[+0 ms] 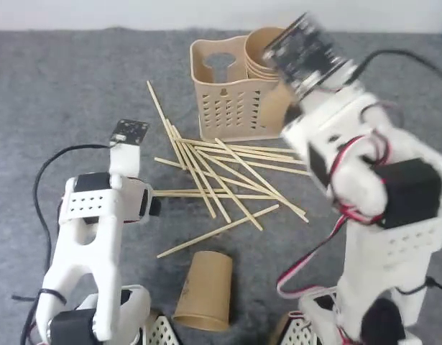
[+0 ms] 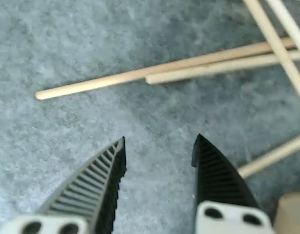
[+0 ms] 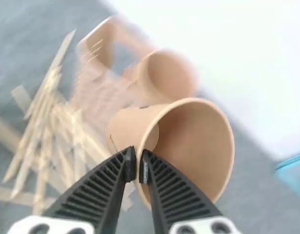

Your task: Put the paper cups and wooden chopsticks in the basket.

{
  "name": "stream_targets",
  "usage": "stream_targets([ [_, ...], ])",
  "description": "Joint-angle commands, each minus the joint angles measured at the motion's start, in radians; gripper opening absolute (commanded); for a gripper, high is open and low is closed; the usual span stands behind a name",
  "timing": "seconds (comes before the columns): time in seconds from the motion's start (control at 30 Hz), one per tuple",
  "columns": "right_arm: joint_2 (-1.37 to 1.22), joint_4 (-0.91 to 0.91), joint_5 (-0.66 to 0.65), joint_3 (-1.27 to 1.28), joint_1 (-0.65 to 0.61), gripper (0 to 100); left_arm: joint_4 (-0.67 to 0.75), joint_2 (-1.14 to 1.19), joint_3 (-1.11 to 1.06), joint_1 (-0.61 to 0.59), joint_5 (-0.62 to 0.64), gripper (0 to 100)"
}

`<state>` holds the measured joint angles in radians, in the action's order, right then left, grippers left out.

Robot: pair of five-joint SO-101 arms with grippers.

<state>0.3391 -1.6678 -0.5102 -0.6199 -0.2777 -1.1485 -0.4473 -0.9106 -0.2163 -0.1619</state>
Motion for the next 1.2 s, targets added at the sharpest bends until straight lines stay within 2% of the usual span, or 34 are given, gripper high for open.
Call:
stream_targets([
  [0.0, -0.074, 0.127, -0.068, -0.137, 0.035, 0.9, 0.078, -0.04, -0.008, -0.058, 0.032, 21],
  [0.23, -0.199, 0.394, -0.146, -0.18, 0.008, 0.9, 0.083, -0.04, -0.007, -0.084, 0.034, 21],
  [0.33, -0.269, 0.455, -0.189, -0.18, -0.004, 0.9, 0.084, -0.04, -0.008, -0.084, 0.034, 21],
  [0.9, -0.437, 0.371, -0.193, -0.175, -0.001, 0.9, 0.118, -0.041, -0.03, -0.087, 0.034, 21],
  [1.03, -0.473, 0.369, -0.198, -0.175, 0.001, 0.9, 0.129, -0.041, -0.025, -0.123, 0.034, 21],
  [1.17, -0.506, 0.349, -0.198, -0.176, -0.001, 5.4, 0.147, -0.041, -0.024, -0.153, 0.034, 21],
])
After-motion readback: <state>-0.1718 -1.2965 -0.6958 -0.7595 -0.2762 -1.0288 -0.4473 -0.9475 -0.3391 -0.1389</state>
